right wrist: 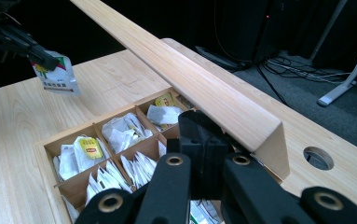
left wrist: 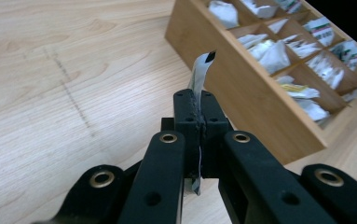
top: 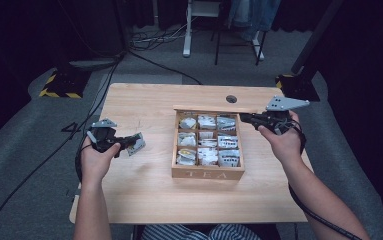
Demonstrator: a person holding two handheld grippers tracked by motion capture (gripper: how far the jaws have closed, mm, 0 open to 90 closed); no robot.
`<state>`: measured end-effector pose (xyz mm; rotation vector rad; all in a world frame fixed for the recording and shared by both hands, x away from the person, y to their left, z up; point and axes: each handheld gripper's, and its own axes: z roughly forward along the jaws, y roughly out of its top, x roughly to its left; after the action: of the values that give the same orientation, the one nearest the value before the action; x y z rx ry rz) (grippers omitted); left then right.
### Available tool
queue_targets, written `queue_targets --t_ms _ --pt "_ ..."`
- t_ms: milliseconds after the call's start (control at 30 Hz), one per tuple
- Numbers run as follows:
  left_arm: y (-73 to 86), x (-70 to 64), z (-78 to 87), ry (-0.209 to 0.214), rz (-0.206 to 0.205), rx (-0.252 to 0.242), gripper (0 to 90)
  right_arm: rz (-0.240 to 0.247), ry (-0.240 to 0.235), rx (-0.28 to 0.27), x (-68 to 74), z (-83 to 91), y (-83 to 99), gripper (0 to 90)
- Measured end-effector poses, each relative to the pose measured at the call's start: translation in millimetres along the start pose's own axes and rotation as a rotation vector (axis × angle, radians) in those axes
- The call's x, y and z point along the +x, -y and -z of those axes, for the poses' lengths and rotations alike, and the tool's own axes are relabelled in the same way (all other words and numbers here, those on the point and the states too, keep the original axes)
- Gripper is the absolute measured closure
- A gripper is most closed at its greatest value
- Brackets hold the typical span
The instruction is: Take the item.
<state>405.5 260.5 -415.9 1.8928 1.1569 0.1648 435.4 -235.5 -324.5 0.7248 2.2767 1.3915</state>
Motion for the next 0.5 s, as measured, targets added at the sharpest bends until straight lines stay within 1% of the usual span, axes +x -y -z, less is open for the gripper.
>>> queue_targets --t_ms 67,133,333,367,500 --pt "3.6 6.7 -1.6 -0.009 0.019 -0.005 89.1 0.001 0.000 0.001 0.2 0.0 0.0 90.0" --pt "6.8 12.3 -3.8 -0.022 0.027 -0.013 89.0 0.001 0.000 0.000 0.1 0.0 0.2 90.0" --pt "11.5 19.7 -9.4 -0.031 0.033 -0.030 88.3 -0.001 0.000 0.000 0.2 0.0 0.3 90.0" --pt "13.8 22.7 -12.4 -0.029 0.046 -0.030 88.1 -0.001 -0.001 0.000 0.2 0.0 0.4 90.0" --pt "17.9 27.6 -17.3 -0.023 0.062 -0.015 88.1 0.001 -0.001 -0.002 0.2 0.0 0.5 90.0"
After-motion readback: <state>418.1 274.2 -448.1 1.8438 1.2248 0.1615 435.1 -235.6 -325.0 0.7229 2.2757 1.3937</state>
